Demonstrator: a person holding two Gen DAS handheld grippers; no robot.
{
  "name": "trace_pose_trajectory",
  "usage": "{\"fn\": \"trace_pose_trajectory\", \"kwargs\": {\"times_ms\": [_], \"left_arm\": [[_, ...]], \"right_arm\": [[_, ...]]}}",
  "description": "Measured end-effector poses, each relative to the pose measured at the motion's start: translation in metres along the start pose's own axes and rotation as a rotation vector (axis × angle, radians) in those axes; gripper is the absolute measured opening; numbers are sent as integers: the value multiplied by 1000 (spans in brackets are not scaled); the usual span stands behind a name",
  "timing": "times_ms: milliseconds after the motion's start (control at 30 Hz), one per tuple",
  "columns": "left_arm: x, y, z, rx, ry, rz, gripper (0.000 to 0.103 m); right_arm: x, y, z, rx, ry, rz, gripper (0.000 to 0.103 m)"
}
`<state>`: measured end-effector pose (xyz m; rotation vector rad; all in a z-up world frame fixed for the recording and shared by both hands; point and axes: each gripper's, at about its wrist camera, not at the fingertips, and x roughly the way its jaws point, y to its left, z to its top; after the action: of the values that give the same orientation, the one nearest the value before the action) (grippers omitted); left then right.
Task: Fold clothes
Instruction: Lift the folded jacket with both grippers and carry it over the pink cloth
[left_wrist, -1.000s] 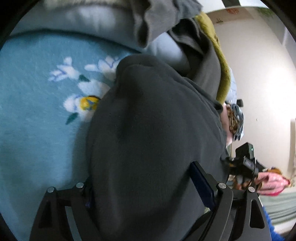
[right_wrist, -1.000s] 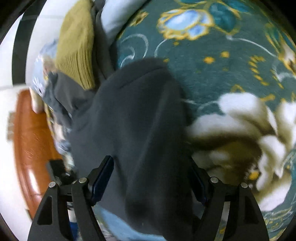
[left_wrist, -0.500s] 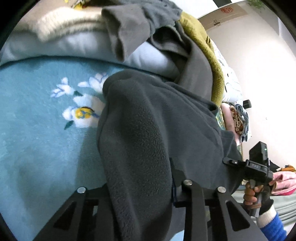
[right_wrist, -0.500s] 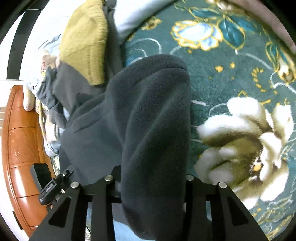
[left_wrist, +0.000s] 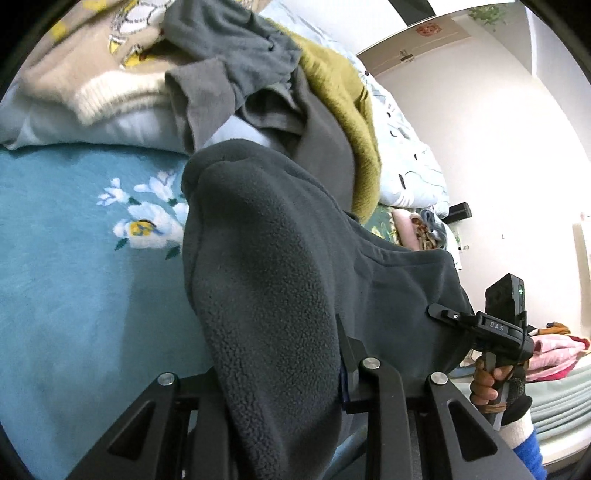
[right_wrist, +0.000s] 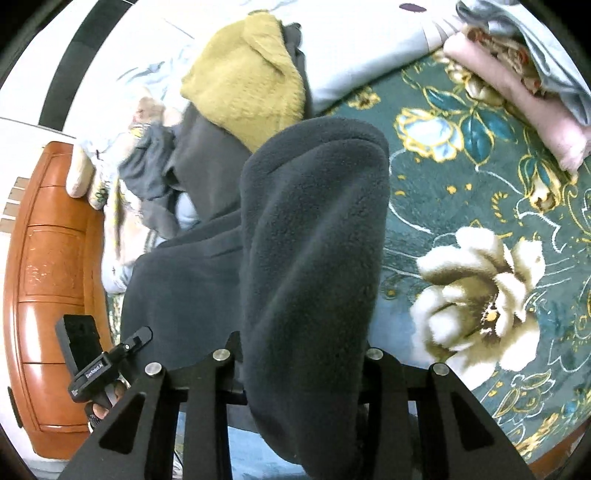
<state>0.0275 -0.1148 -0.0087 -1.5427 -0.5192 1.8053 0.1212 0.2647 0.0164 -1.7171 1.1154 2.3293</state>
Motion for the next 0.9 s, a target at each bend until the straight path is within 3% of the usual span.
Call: {"fn": "trace_pose_trajectory", "kwargs": {"times_ms": [267, 567, 700, 900], "left_arm": [[-56, -33, -6, 43, -79, 31, 28], [-101, -116, 33, 176, -162, 19, 28], [-93, -163, 54, 232, -165, -11, 28], [-22, -228, 82, 255, -68, -91, 28]], "right_arm": [[-30, 36, -13, -86, -43, 67, 35], [-103, 56, 4, -140, -146, 164, 35], [-140, 49, 22, -140, -198, 177, 35], [-193, -11, 48, -79, -231, 108, 35]]}}
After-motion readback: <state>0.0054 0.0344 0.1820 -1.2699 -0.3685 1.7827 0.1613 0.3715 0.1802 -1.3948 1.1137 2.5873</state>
